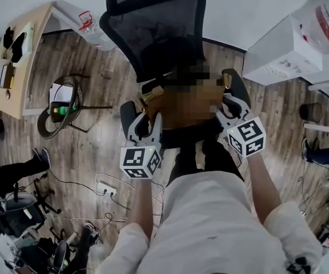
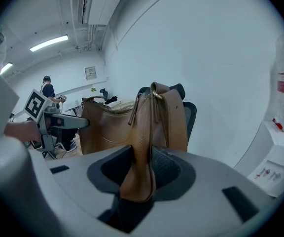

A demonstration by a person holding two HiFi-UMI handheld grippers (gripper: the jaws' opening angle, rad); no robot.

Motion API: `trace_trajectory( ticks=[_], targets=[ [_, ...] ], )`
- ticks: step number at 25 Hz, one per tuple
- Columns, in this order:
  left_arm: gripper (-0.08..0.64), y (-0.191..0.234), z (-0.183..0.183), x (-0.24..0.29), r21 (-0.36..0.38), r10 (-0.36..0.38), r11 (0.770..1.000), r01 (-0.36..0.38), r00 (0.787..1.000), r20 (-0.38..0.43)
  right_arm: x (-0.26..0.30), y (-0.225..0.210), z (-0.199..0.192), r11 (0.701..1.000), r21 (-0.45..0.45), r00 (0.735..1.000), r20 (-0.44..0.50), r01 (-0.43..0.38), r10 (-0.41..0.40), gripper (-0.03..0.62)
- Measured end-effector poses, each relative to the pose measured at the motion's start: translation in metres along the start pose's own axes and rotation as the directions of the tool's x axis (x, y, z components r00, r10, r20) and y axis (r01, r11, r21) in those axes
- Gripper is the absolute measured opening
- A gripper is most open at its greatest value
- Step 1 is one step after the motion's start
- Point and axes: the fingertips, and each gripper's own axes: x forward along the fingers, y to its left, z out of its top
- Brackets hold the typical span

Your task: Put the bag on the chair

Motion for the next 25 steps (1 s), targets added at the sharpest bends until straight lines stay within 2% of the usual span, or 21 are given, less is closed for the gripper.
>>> trace_trajectory(
  ticks=[8,25],
  targets=[
    [0.097,0.015,-0.025,0.026,-0.005,0.019,1.0,-0.019,0.998,-0.053,0.033,-0.015,-0.018,0.999,-0.029,0.999,-0.039,-0.015,0.014,0.131],
    [0.091,0.048,-0.075,0.078,0.003,0.07,0.998,-0.07,0.992,-0.102,0.098,-0.04,-0.06,0.996,-0.065,0.995,-0.082,-0.066,0.06,0.126]
  ],
)
